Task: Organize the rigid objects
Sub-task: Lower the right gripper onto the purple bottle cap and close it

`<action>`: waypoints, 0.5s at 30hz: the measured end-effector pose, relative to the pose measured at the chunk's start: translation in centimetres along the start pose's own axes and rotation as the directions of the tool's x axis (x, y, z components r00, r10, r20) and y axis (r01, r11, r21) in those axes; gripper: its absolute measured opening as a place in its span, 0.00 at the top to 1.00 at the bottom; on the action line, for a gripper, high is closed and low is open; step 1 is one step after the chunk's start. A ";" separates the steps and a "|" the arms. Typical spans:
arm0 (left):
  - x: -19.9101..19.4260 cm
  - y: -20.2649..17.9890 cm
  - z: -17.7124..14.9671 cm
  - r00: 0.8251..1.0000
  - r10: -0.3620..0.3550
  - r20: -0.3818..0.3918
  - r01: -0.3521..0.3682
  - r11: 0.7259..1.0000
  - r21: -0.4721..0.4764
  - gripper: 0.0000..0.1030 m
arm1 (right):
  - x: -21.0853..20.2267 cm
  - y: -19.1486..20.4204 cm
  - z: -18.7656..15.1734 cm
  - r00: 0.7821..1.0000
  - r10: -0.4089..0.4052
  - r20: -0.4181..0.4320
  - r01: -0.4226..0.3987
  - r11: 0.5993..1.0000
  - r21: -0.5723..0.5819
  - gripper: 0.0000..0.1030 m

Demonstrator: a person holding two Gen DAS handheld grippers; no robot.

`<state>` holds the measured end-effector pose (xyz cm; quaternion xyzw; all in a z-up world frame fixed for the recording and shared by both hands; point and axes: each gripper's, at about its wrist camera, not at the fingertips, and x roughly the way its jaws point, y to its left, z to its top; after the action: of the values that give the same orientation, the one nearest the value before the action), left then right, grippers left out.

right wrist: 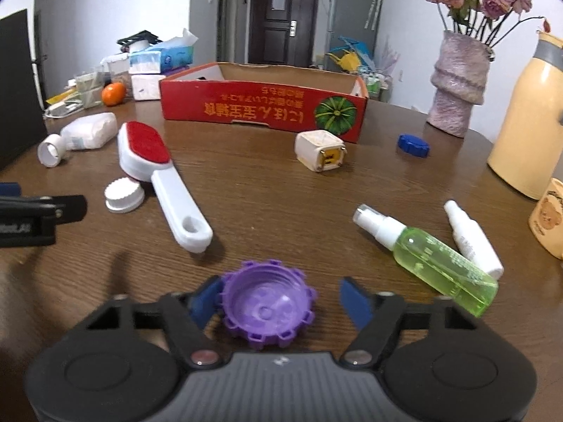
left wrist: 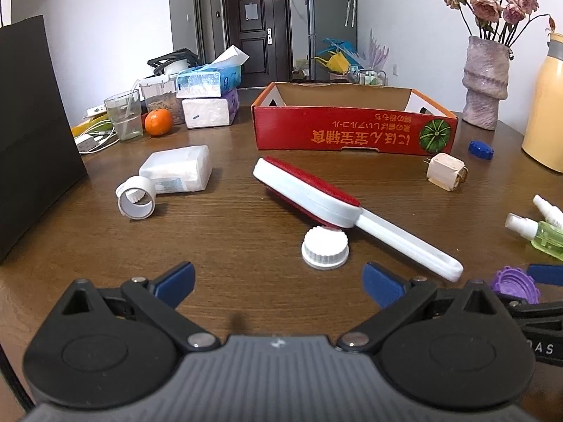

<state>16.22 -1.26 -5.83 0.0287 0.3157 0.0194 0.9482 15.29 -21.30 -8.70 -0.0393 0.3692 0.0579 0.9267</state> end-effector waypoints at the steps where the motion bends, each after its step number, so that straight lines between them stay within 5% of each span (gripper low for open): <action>1: 0.3 -0.1 0.2 1.000 0.002 -0.003 -0.002 1.000 0.002 0.00 | 0.0 -0.1 0.1 1.000 0.010 0.001 -0.010 1.000 0.003 0.48; 15: 3.0 -1.2 2.1 0.999 0.004 -0.046 -0.003 1.000 0.014 0.00 | 0.1 -1.8 2.7 0.997 -0.023 0.077 0.022 1.000 0.014 0.48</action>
<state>19.89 -2.42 -6.01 0.0354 0.3374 0.0195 0.9405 17.46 -22.79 -6.70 -0.0350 0.3329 0.0462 0.9412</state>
